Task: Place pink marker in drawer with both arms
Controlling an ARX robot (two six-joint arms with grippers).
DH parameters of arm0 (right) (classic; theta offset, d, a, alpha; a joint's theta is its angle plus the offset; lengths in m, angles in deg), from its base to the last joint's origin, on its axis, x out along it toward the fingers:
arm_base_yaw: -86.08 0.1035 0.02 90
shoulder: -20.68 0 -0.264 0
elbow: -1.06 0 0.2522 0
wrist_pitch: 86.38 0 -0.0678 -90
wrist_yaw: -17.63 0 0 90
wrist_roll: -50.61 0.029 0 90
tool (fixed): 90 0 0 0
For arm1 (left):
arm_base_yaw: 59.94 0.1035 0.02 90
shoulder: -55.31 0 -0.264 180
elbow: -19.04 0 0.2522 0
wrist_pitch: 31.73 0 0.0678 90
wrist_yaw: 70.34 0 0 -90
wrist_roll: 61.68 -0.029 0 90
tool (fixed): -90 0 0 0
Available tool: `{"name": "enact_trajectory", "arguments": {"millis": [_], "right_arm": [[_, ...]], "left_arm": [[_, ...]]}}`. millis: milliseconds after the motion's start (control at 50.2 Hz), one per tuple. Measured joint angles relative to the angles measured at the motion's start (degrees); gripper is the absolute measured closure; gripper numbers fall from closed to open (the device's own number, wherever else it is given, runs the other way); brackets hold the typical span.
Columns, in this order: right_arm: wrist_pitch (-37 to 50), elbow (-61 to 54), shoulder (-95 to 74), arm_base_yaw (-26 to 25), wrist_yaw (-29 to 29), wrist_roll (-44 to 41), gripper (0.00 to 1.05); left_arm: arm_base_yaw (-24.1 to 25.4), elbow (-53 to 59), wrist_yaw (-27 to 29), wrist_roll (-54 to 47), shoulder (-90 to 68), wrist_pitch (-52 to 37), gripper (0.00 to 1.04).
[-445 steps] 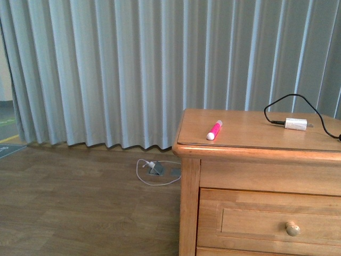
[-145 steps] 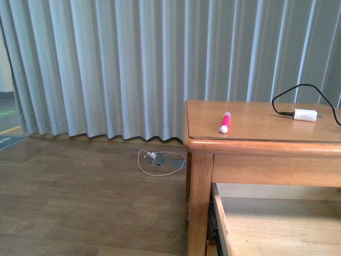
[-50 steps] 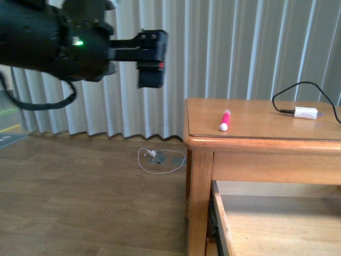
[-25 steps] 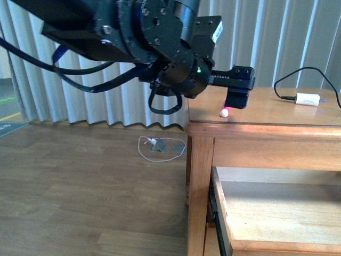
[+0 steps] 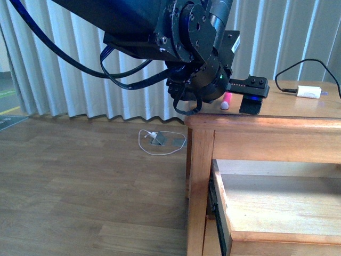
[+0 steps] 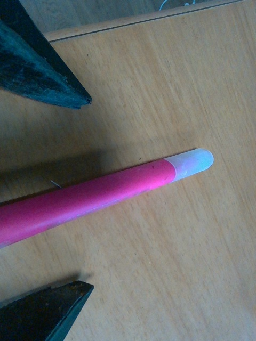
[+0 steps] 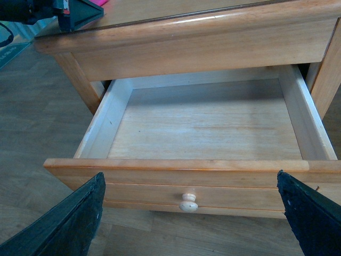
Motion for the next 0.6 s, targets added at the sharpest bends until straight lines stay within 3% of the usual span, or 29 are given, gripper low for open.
{"name": "enact_trajectory", "arguments": {"millis": [398, 597], "right_arm": [[0.0, 0.0, 0.0, 0.0, 0.0, -0.02, 0.08], [0.0, 0.0, 0.0, 0.0, 0.0, -0.02, 0.08]], "left_arm": [[-0.48, -5.53, 0.48, -1.62, -2.43, 5.53, 0.06], [-0.74, -5.66, 0.52, -2.93, -2.43, 6.1, 0.43]]}}
